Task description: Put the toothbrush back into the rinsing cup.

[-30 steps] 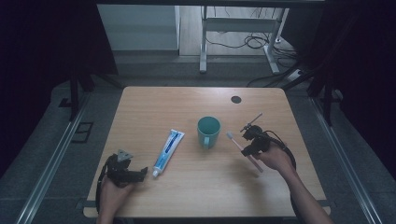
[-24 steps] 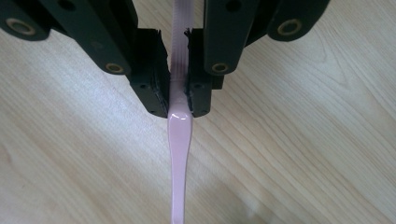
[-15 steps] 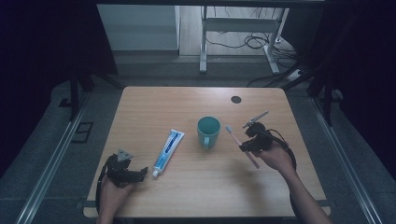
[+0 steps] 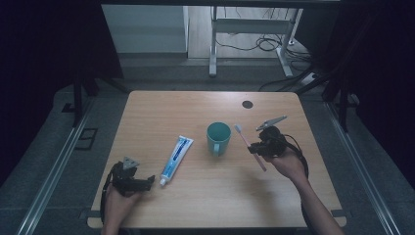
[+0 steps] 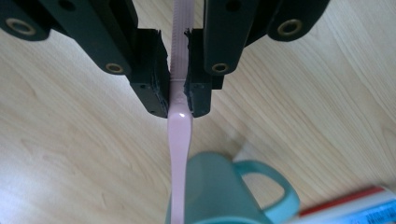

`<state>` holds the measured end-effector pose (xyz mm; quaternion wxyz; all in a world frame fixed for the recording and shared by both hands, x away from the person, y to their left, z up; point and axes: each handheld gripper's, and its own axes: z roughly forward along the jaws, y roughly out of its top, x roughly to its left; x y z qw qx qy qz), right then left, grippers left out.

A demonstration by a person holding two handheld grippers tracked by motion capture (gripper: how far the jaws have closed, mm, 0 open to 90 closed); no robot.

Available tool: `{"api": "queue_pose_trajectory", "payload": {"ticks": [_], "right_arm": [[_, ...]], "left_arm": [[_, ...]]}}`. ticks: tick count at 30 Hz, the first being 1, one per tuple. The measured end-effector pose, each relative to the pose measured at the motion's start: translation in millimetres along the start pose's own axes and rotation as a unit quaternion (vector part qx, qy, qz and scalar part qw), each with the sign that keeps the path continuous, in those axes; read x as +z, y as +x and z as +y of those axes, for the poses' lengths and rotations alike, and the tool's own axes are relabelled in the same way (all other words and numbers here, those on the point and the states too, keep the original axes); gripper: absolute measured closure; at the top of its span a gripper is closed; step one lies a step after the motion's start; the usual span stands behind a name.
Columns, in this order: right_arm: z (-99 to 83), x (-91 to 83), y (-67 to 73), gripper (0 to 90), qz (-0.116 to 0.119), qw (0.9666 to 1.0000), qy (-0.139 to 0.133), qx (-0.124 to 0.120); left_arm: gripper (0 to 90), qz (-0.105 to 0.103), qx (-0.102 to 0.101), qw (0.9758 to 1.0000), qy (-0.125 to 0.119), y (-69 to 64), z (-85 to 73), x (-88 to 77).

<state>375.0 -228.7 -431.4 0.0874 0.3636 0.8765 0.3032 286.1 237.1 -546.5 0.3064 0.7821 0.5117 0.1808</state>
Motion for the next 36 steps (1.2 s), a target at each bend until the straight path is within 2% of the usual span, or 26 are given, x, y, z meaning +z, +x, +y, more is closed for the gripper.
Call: {"api": "queue_pose_trajectory", "payload": {"ticks": [9,10,12,14,18,36], "right_arm": [[6.8,-3.5,5.3,78.4,0.000,0.9991,-0.042,-0.008],[9.3,-4.2,7.4,78.4,-0.001,0.9984,-0.055,-0.012],[10.1,-4.3,7.9,78.4,-0.001,0.9982,-0.059,-0.013],[13.5,-4.6,10.2,78.4,-0.003,0.9968,-0.078,-0.016],[17.7,-4.8,11.8,78.4,-0.005,0.9952,-0.096,-0.016],[40.7,1.9,16.8,78.4,-0.003,0.9890,-0.147,-0.013]], "left_arm": [[1.5,0.000,0.000,1.0000,0.000,0.0,0.0,0.0],[1.5,0.000,0.000,1.0000,0.000,-0.1,0.0,0.1],[1.5,0.001,-0.001,1.0000,-0.001,-0.1,0.0,0.1],[1.5,0.000,0.001,1.0000,-0.001,0.1,0.0,0.1],[1.5,0.001,0.001,1.0000,-0.001,0.1,0.0,0.1],[1.5,0.000,0.001,1.0000,0.000,0.2,0.1,0.1]]}}
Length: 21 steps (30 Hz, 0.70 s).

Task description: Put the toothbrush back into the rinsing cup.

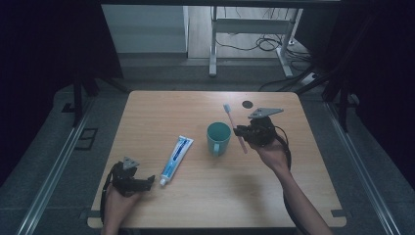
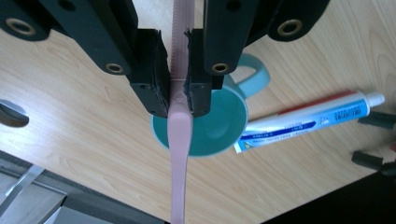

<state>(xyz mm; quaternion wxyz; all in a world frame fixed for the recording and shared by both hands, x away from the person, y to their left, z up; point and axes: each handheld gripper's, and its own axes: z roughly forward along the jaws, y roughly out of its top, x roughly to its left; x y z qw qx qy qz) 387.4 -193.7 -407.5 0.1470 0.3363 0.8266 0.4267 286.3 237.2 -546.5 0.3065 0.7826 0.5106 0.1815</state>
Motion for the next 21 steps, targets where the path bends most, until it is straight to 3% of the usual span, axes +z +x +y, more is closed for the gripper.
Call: {"api": "queue_pose_trajectory", "payload": {"ticks": [13,21], "right_arm": [[16.1,9.4,3.0,78.4,0.004,0.9997,-0.025,0.006],[26.7,16.8,2.9,78.4,0.014,0.9987,-0.043,0.022]], "left_arm": [[1.5,0.000,-0.002,1.0000,0.000,-0.2,-0.1,0.1],[1.5,0.000,-0.002,1.0000,0.000,-0.2,-0.1,0.1]]}}
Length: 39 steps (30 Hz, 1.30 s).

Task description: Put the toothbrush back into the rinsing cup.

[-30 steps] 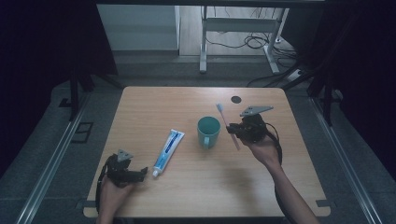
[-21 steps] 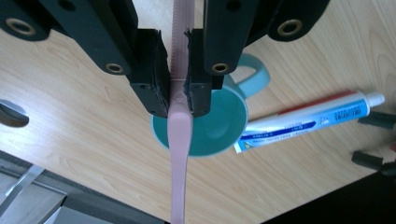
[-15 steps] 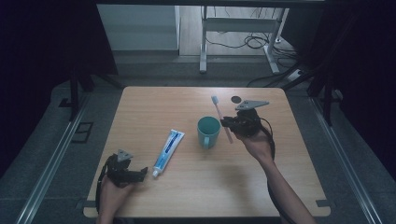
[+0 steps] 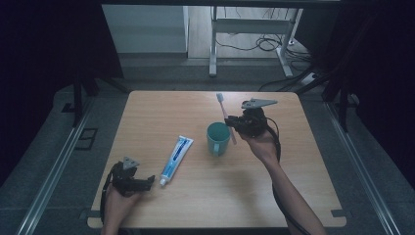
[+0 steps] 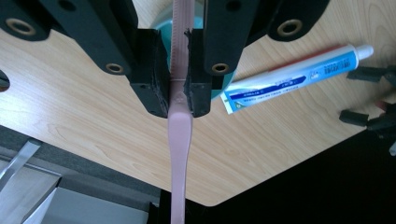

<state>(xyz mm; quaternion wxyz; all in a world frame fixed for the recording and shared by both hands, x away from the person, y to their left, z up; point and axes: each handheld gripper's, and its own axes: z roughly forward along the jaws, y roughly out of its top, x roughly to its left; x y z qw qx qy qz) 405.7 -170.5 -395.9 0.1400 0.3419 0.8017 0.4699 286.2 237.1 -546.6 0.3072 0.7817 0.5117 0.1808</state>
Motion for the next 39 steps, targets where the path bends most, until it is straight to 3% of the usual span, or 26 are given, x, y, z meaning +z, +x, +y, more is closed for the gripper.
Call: {"api": "queue_pose_trajectory", "payload": {"ticks": [20,39], "right_arm": [[16.6,14.3,2.5,78.4,-0.009,0.9996,-0.027,0.006],[1.7,37.6,-0.1,78.4,-0.010,0.9997,-0.017,0.011]], "left_arm": [[1.3,0.000,0.000,1.0000,0.000,0.0,0.1,0.0],[1.2,-0.001,0.001,1.0000,0.000,-0.3,0.0,0.1]]}}
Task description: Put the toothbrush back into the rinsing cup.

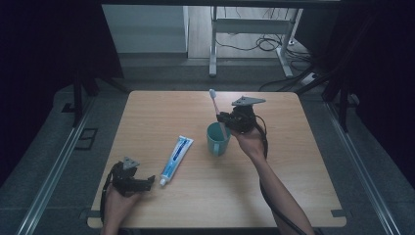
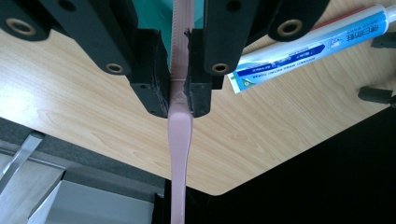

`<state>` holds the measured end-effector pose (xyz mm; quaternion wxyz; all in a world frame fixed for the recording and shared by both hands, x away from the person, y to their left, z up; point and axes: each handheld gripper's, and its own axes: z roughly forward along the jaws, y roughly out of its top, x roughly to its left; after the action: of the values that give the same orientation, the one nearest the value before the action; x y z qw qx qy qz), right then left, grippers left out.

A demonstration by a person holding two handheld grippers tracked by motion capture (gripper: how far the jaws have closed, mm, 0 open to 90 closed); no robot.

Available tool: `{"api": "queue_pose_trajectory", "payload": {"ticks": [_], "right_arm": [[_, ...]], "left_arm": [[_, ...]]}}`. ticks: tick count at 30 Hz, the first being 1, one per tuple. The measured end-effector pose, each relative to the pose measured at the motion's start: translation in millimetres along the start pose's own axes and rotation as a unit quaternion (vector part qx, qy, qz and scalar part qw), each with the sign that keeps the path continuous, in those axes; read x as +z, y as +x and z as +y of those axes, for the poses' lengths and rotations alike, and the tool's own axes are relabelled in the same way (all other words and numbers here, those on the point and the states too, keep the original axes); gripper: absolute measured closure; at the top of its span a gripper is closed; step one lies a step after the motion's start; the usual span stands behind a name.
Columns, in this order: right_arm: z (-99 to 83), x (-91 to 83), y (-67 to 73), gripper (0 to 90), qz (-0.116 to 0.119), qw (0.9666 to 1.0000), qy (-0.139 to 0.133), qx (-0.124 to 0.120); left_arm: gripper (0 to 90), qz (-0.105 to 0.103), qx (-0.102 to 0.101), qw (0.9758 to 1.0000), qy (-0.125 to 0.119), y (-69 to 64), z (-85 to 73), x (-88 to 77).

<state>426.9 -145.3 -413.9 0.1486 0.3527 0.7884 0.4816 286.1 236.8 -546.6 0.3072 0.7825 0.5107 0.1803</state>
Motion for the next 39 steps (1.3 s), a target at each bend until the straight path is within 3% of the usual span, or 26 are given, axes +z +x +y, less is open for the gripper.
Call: {"api": "queue_pose_trajectory", "payload": {"ticks": [16,39], "right_arm": [[-22.5,18.4,-6.7,78.3,-0.001,0.9997,0.021,0.009],[-44.0,41.1,-5.1,77.6,0.000,0.9980,0.062,0.012]], "left_arm": [[1.2,-0.001,0.000,1.0000,0.000,0.1,0.0,0.0],[1.2,0.000,0.001,1.0000,0.001,0.1,0.0,-0.1]]}}
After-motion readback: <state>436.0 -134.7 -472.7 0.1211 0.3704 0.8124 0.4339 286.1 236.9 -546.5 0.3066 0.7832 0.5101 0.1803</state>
